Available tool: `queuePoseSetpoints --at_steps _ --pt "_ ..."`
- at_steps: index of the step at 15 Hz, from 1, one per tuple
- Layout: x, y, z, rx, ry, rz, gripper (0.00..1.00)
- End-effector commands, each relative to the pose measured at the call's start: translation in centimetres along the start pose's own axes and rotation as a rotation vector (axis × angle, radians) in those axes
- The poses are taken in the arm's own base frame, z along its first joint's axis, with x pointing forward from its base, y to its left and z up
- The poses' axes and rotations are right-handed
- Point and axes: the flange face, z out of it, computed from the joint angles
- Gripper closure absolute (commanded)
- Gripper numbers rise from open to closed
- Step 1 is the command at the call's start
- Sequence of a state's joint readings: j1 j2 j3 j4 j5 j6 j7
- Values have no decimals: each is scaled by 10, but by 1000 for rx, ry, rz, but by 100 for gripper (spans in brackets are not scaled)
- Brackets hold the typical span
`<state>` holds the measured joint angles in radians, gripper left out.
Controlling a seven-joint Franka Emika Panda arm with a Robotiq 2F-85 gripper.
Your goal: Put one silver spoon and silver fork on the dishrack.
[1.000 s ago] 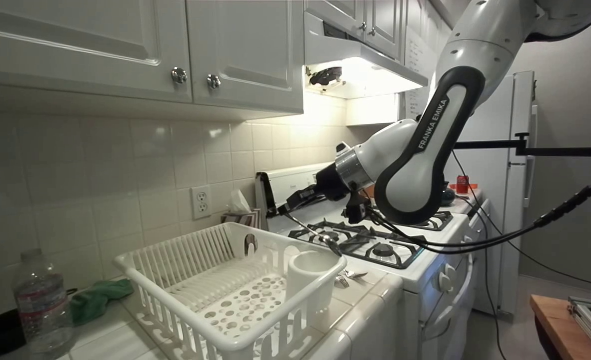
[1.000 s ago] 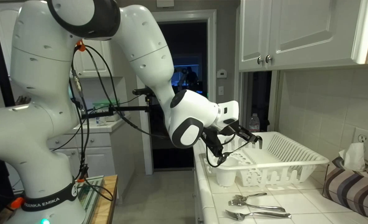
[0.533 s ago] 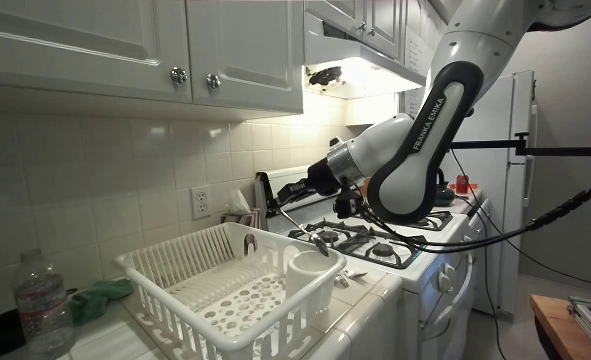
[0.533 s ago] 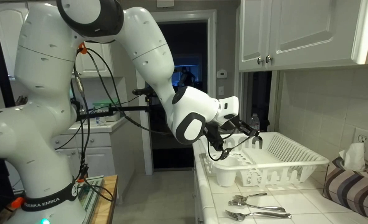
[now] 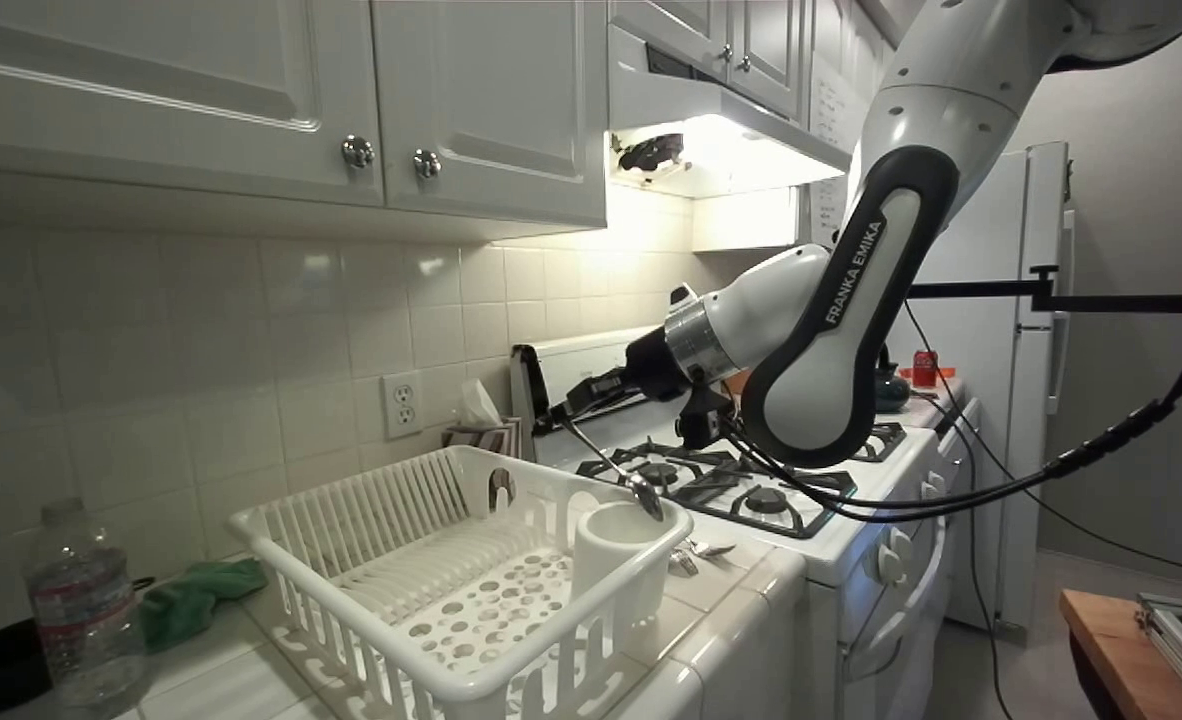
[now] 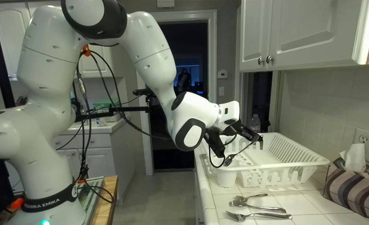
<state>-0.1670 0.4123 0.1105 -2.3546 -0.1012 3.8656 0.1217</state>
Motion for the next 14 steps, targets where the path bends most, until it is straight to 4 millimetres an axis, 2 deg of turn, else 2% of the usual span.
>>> queuePoseSetpoints --at_steps 1,7,14 --pt "-10 -5 -6 24 34 -23 96" --pt "-34 -12 -13 39 -26 -57 96" --pt "-48 -12 -19 41 -67 -105 96"
